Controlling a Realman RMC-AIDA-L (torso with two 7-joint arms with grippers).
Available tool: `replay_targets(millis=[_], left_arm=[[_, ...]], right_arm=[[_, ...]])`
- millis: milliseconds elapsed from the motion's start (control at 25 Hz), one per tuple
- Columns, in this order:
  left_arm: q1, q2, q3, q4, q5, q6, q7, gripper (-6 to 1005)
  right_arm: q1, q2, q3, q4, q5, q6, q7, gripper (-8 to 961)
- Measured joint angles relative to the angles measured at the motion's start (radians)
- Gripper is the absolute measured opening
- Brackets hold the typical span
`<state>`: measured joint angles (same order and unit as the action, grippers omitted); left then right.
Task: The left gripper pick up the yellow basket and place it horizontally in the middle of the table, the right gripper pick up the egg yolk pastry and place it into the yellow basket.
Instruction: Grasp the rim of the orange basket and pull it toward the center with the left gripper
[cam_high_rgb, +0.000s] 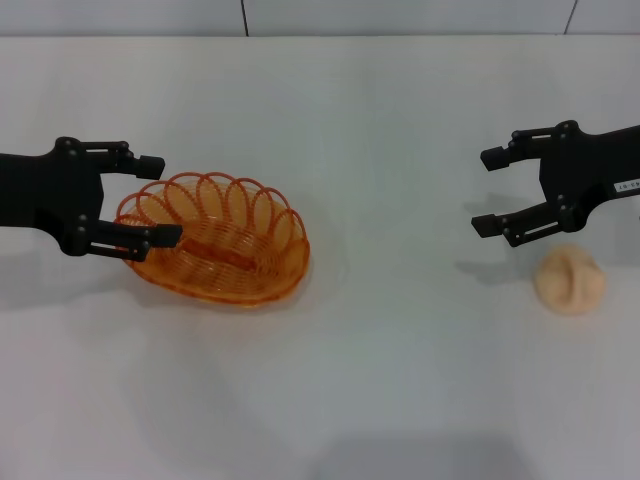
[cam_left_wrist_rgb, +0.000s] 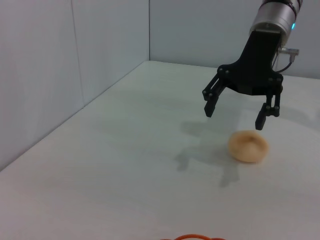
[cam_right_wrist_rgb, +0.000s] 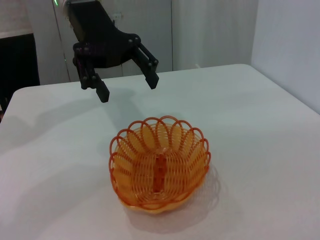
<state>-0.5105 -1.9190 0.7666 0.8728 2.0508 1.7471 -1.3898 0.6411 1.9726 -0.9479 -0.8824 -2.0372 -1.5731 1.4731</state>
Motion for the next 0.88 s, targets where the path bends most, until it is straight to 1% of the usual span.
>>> replay_targets(millis=[680, 800, 880], left_arm=[[0.001, 0.0, -0.001, 0.0, 0.0, -0.001, -0.005, 847], [0.001, -0.001, -0.009, 0.002, -0.002, -0.013, -0.033, 847], [0.001, -0.006, -0.03, 0.013, -0.008, -0.034, -0.084, 847]], right_arm=[[-0.001, 0.002, 0.0, -0.001, 0.0, 0.012, 0.001, 869], [-0.008, 0.004, 0.0, -0.006, 0.0, 0.02, 0.001, 869], [-0.013, 0.004, 0.0, -0.01, 0.0, 0.024, 0.001, 870]])
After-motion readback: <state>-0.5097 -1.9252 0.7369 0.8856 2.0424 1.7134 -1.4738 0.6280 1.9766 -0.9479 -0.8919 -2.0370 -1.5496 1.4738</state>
